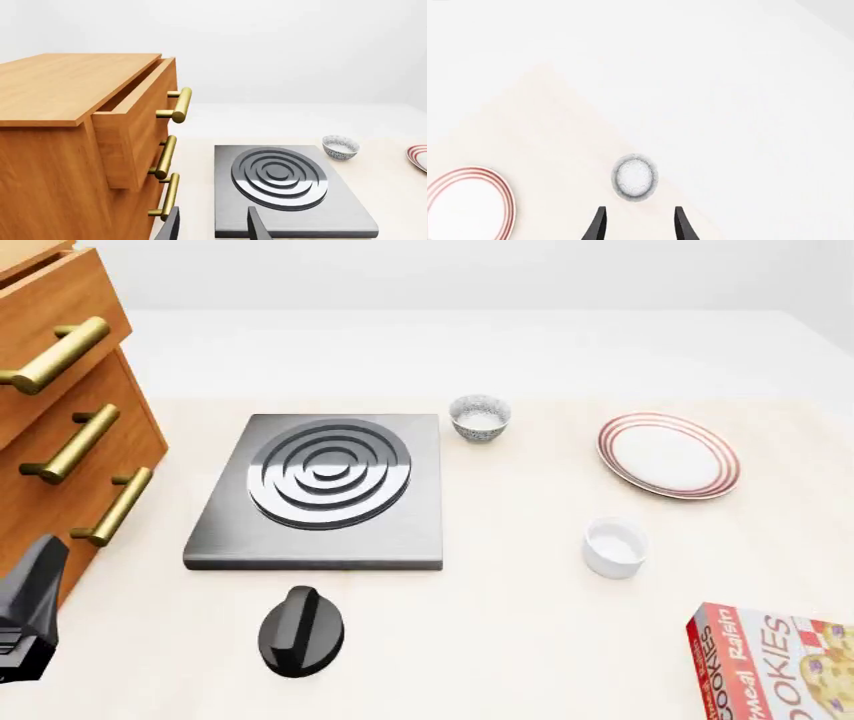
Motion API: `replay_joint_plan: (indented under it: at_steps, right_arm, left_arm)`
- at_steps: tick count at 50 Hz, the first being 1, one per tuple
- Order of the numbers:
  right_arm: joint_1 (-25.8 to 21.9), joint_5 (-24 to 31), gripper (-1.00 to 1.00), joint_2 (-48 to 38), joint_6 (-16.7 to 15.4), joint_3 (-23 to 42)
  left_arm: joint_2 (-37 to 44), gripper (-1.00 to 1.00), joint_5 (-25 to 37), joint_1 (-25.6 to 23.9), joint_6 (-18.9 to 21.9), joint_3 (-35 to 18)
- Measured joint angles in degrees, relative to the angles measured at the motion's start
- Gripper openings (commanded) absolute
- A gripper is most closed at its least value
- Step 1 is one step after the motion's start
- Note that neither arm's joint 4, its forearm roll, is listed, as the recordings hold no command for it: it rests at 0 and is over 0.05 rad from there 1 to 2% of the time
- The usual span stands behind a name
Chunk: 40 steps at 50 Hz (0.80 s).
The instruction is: Pick the akita bowl next to the cookies box and place it on the plate.
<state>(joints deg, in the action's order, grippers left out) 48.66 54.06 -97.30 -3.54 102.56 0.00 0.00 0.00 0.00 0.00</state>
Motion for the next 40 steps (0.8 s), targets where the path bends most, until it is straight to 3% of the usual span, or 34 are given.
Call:
replay_joint_plan:
  at_steps: [20, 40]
  right_arm:
    - [3.7, 3.1, 1.00, -8.0, 1.6, 7.9]
    - [3.8, 1.0, 1.00, -12.7, 3.4, 8.8]
  left_arm:
    - [0.0, 1.00, 0.0, 0.0, 0.0, 0.0]
    - [0.0, 1.00, 0.0, 0.0, 0.0, 0.0]
